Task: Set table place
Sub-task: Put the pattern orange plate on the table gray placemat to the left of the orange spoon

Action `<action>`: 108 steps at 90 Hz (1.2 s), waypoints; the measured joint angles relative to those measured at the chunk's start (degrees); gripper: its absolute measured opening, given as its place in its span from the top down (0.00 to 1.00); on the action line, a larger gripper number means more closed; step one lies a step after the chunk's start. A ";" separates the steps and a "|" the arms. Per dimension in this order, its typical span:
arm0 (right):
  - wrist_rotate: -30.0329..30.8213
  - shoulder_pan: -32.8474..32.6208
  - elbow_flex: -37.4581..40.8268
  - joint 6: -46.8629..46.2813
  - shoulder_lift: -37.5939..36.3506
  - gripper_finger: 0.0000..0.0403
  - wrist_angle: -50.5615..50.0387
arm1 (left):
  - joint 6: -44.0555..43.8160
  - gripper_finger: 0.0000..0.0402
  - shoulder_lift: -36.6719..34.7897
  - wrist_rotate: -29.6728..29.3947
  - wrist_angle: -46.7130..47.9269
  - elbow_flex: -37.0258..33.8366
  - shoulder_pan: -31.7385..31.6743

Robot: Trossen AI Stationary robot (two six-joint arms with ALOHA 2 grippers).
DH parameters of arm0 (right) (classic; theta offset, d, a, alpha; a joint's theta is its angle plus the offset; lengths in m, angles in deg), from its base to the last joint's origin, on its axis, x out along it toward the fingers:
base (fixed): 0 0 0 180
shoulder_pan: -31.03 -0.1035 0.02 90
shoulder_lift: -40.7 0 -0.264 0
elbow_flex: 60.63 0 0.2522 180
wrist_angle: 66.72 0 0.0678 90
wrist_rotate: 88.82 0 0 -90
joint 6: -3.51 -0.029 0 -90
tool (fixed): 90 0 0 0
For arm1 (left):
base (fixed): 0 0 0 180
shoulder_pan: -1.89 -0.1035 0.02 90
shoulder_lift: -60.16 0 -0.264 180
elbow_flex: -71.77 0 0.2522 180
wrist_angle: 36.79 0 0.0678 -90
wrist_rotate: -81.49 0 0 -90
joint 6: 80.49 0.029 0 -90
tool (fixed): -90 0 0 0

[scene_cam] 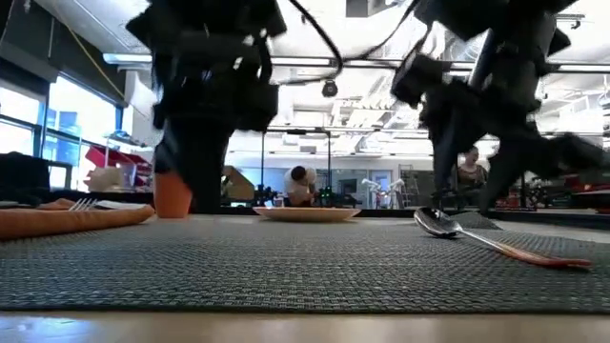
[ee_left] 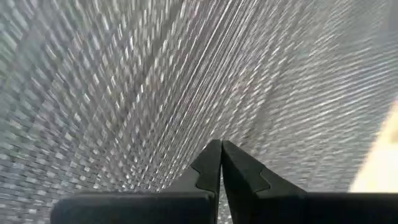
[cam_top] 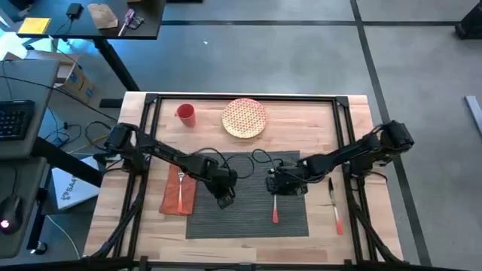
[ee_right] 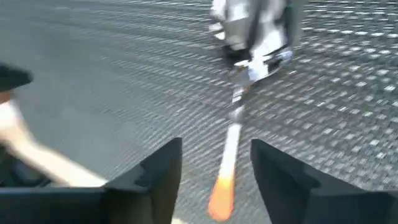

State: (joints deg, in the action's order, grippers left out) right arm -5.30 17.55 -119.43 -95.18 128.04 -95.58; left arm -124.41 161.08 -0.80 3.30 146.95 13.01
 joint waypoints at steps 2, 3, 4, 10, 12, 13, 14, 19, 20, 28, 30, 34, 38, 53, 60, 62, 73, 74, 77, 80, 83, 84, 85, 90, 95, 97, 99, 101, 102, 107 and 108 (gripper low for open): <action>0.30 0.24 0.00 0.08 -0.96 0.52 -0.02 | 0.37 1.00 -0.74 -0.13 -0.12 0.00 -0.31; 0.44 0.43 0.00 0.10 -1.44 0.51 -0.02 | 0.51 1.00 -1.08 -0.22 -0.15 0.00 -0.44; 0.59 0.58 0.00 0.16 -1.94 0.51 -0.02 | 0.63 1.00 -1.43 -0.34 -0.15 0.00 -0.59; 2.39 1.75 0.00 0.57 -5.15 0.50 -0.60 | 1.12 1.00 -3.93 -0.95 -0.15 0.00 -1.61; 3.00 2.42 0.00 1.05 -6.12 0.50 -0.50 | 1.25 1.00 -4.81 -1.17 -0.16 0.00 -2.00; 3.24 2.80 0.00 1.27 -6.59 0.50 -0.40 | 1.42 1.00 -5.24 -1.38 -0.18 0.00 -2.15; 3.40 3.22 0.00 1.53 -7.10 0.50 -0.32 | 1.55 1.00 -5.66 -1.59 -0.24 0.01 -2.32; 4.20 5.78 -0.02 3.75 -9.00 0.49 -0.44 | 2.07 1.00 -7.74 -2.44 -0.51 0.09 -3.11; 4.20 6.50 -0.02 4.36 -9.28 0.49 -0.32 | 2.09 1.00 -8.12 -2.55 -0.49 0.09 -3.26; 4.30 12.69 -0.02 10.87 -10.60 0.49 0.75 | 2.16 1.00 -11.20 -3.09 -0.42 0.09 -4.65; 4.31 14.35 -0.02 12.94 -10.64 0.49 0.94 | 2.16 1.00 -11.97 -3.09 -0.44 0.09 -4.96; 4.31 17.81 -0.02 16.54 -10.57 0.49 1.72 | 2.30 1.00 -13.50 -3.11 -0.51 0.09 -5.63; 4.29 21.37 -0.02 20.08 -10.11 0.49 2.32 | 2.74 1.00 -14.73 -3.13 -0.53 0.09 -6.22; -0.11 35.74 -0.02 31.72 -5.39 0.49 3.42 | 3.06 1.00 -18.27 -3.72 -0.67 0.09 -8.36; -3.72 41.17 -0.02 36.28 -2.12 0.49 5.81 | 0.27 1.00 -19.03 -4.18 -1.00 0.11 -9.38; -4.65 42.44 -0.02 37.41 -1.06 0.49 6.74 | -0.33 1.00 -19.11 -4.37 -1.01 0.11 -9.66; -10.00 47.78 -0.02 40.93 4.87 0.47 14.17 | -2.64 1.00 -19.11 -4.58 -0.57 0.11 -11.09; -10.44 48.13 -0.02 41.08 5.43 0.47 14.93 | -2.90 1.00 -19.11 -4.54 -0.51 0.11 -11.23; -11.43 48.97 -0.02 41.24 7.13 0.46 17.14 | -3.74 1.00 -19.11 -4.45 -0.45 0.11 -11.60; -12.10 49.64 -0.02 41.19 8.83 0.44 19.03 | -4.58 1.00 -19.11 -4.31 -0.45 0.11 -11.96; -12.75 50.16 -0.02 41.10 10.51 0.43 20.72 | -5.47 1.00 -19.11 -4.13 -0.24 0.11 -12.36; -12.98 50.34 -0.02 40.99 11.12 0.42 21.36 | -5.77 1.00 -19.11 -4.01 -0.14 0.11 -12.44; -13.17 50.46 -0.05 40.84 11.69 0.41 21.85 | -6.12 1.00 -19.11 -3.97 -0.08 0.11 -12.60; -13.69 50.80 -0.89 40.60 14.22 0.39 22.80 | -7.92 1.00 -19.11 -3.58 0.09 0.11 -13.09; -13.71 50.79 -2.39 40.69 16.42 0.37 22.97 | -9.15 1.00 -19.11 -3.31 0.48 0.11 -13.30; -13.82 50.74 -3.06 40.71 17.18 0.37 22.94 | -9.44 1.00 -19.11 -3.29 0.55 0.11 -13.39; -14.09 50.66 -3.76 40.69 17.89 0.37 22.95 | -9.56 1.00 -19.11 -3.29 0.73 0.11 -13.41; -14.17 50.57 -4.56 40.67 18.56 0.37 22.92 | -9.65 1.00 -19.11 -3.27 0.99 0.11 -13.40; -14.19 50.52 -4.96 40.65 18.89 0.37 22.91 | -9.74 1.00 -19.11 -3.26 1.11 0.11 -13.40; -14.06 50.16 -6.98 40.17 20.49 0.37 22.49 | -10.01 1.00 -19.11 -3.08 1.42 0.11 -13.38; -13.97 50.10 -7.39 39.97 20.78 0.37 22.34 | -10.04 1.00 -19.11 -3.03 1.45 0.11 -13.38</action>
State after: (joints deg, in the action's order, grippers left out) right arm -19.28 67.65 -126.81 -55.21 148.83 -73.24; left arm -134.45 141.96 -3.83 4.75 147.06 -0.37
